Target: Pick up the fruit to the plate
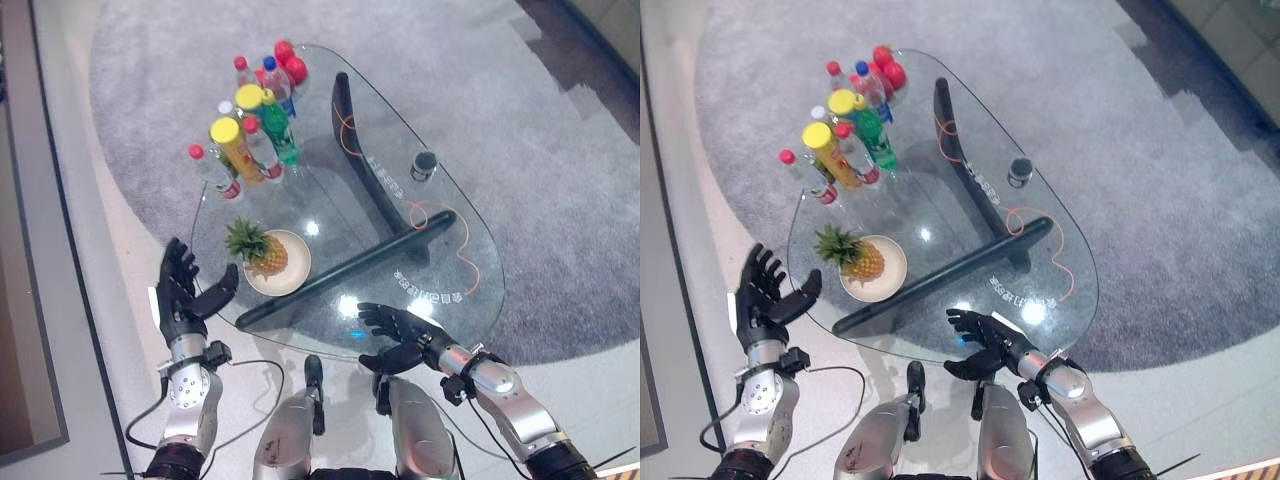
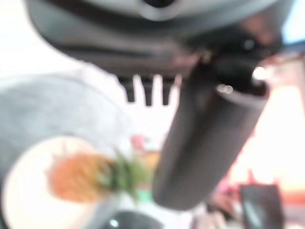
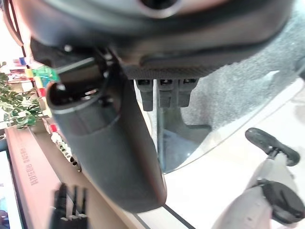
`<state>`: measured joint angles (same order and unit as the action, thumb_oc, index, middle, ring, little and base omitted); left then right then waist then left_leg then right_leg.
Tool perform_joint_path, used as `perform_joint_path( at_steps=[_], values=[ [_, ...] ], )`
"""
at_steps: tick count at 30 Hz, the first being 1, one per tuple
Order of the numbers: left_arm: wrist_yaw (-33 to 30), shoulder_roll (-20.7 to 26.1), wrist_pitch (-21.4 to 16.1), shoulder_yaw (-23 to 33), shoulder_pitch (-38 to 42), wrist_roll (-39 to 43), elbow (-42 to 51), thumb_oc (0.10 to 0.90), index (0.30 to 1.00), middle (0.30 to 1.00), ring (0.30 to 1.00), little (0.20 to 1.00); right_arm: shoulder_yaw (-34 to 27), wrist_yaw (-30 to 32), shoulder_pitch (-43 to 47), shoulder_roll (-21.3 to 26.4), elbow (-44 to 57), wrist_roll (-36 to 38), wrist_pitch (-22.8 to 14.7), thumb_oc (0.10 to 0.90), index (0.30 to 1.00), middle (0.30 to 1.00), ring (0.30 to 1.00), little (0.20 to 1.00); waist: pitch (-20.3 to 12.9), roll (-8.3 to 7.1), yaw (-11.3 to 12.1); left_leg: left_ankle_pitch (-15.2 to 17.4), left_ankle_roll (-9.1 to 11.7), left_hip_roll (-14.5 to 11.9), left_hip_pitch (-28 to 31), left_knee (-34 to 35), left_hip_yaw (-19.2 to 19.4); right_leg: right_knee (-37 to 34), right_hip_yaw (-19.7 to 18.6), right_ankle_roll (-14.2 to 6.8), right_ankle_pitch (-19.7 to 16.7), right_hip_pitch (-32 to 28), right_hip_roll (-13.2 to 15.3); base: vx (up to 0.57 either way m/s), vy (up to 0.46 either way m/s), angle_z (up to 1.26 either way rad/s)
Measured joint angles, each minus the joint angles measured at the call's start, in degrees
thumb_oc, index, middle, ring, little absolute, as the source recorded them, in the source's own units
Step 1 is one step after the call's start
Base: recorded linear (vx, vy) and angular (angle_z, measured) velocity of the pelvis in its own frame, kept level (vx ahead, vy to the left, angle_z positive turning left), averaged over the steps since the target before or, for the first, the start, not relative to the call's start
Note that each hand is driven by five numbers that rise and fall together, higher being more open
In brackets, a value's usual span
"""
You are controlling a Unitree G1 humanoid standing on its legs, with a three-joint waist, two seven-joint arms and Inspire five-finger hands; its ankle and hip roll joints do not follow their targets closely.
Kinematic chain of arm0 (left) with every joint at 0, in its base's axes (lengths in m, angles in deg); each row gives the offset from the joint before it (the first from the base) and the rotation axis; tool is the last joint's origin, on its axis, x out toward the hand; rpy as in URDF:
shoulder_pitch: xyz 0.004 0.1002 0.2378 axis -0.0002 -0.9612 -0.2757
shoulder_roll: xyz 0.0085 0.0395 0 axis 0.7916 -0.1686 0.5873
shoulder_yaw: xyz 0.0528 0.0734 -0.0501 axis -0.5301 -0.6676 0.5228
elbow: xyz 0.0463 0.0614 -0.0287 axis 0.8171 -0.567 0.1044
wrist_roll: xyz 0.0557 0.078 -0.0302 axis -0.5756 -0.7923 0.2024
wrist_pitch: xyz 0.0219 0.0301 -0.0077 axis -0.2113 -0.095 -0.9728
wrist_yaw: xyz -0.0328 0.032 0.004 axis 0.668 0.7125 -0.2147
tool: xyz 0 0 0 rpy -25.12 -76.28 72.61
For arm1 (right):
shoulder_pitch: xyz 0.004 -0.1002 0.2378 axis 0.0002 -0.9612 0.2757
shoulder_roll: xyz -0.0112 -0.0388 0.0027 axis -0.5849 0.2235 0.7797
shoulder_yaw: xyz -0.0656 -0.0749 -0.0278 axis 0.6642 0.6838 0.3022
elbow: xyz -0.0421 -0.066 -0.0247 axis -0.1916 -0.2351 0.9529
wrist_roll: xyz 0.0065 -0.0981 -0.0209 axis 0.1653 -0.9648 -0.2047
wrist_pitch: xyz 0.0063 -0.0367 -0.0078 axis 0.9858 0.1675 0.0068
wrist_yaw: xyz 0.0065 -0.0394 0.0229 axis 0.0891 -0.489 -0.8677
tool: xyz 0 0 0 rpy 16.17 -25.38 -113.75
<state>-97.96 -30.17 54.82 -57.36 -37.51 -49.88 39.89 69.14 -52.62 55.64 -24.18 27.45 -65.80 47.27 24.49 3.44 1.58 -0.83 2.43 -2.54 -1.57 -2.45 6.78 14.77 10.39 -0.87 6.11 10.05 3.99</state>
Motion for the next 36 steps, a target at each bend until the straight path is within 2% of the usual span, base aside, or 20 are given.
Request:
perform_joint_path(
  at_steps=[5,9,13,16,20,25,30,36],
  values=[
    [1.46,-1.94,3.00,0.17,-3.12,1.00,-5.67,0.800,0.900,0.900,0.900,0.900,-0.90,0.54,-1.65,-2.73,-6.61,-0.01,0.21,0.800,0.900,0.900,0.900,0.900,-7.03,-1.95,0.28,0.00,-0.03,-0.39,3.88,2.84,-0.95,-5.16,0.80,-0.61,-0.46,-5.35,-0.61,0.01,0.020,0.11],
    [2.73,-3.02,6.27,0.18,-4.16,5.81,-11.42,0.800,0.900,0.900,0.900,0.900,-1.14,1.59,-2.90,-6.71,-12.34,0.03,2.47,0.800,0.900,0.900,0.900,0.900,-11.50,-3.77,0.57,-0.02,-0.12,-0.70,5.08,4.36,-0.92,-7.98,1.79,-1.06,-1.00,-7.35,-1.00,0.01,0.033,0.05],
    [4.01,-4.22,9.18,0.02,-5.09,8.98,-13.84,0.800,0.900,0.900,0.900,0.900,-1.05,3.88,-3.97,-8.67,-18.16,0.32,5.32,0.800,0.900,0.900,0.900,0.900,-12.68,-4.00,1.42,-0.20,-0.44,-0.81,6.50,5.28,-0.87,-9.99,1.88,-1.46,-1.77,-9.43,-0.99,0.00,0.019,0.04],
    [4.86,-4.31,11.48,0.06,-5.21,10.60,-16.67,0.800,0.900,0.900,0.900,0.900,-1.07,6.63,-4.22,-9.24,-24.18,2.81,6.41,0.800,0.900,0.900,0.900,0.900,-13.79,-3.51,1.41,-0.37,-0.64,-0.56,6.60,5.49,-0.92,-12.68,1.97,-1.56,-3.60,-10.83,-0.98,-0.01,0.031,0.02],
    [6.35,-4.97,14.92,0.34,-4.22,13.81,-23.83,0.800,0.900,0.900,0.900,0.900,-2.21,10.29,-3.40,-10.74,-37.27,4.58,5.19,0.800,0.900,0.900,0.900,0.900,-15.51,-2.88,1.34,-0.61,-1.00,-0.25,7.92,6.63,-0.64,-17.05,1.94,-2.12,-5.61,-13.55,-1.12,0.01,0.038,-0.02],
    [7.14,-6.22,20.32,2.59,-4.00,16.82,-31.11,0.800,0.900,0.900,0.900,0.900,-4.17,12.80,-3.97,-11.96,-46.07,5.13,2.95,0.800,0.900,0.900,0.900,0.900,-17.17,-3.12,1.07,-0.60,-1.00,-0.08,8.73,7.31,0.26,-19.34,1.67,-2.19,-6.81,-14.85,-1.22,0.04,0.028,-0.07],
    [7.38,-6.25,23.25,2.77,-4.31,16.83,-35.14,0.800,0.900,0.900,0.900,0.900,-6.76,14.34,-4.41,-13.35,-50.43,6.97,1.53,0.800,0.900,0.900,0.900,0.900,-17.96,-3.93,-0.02,-0.59,-1.03,-0.08,8.91,7.31,0.62,-19.77,1.30,-1.99,-7.20,-14.97,-1.27,0.04,0.027,-0.04],
    [9.61,-6.29,25.25,2.78,-4.17,16.78,-36.84,0.800,0.900,0.900,0.900,0.900,-9.09,14.47,-4.41,-13.90,-54.31,9.06,0.33,0.800,0.900,0.900,0.900,0.900,-19.04,-3.40,-0.49,-0.33,-1.33,-0.07,9.55,7.42,1.79,-19.90,0.18,-2.02,-7.27,-15.11,-1.29,0.03,0.025,-0.10]
  ],
)
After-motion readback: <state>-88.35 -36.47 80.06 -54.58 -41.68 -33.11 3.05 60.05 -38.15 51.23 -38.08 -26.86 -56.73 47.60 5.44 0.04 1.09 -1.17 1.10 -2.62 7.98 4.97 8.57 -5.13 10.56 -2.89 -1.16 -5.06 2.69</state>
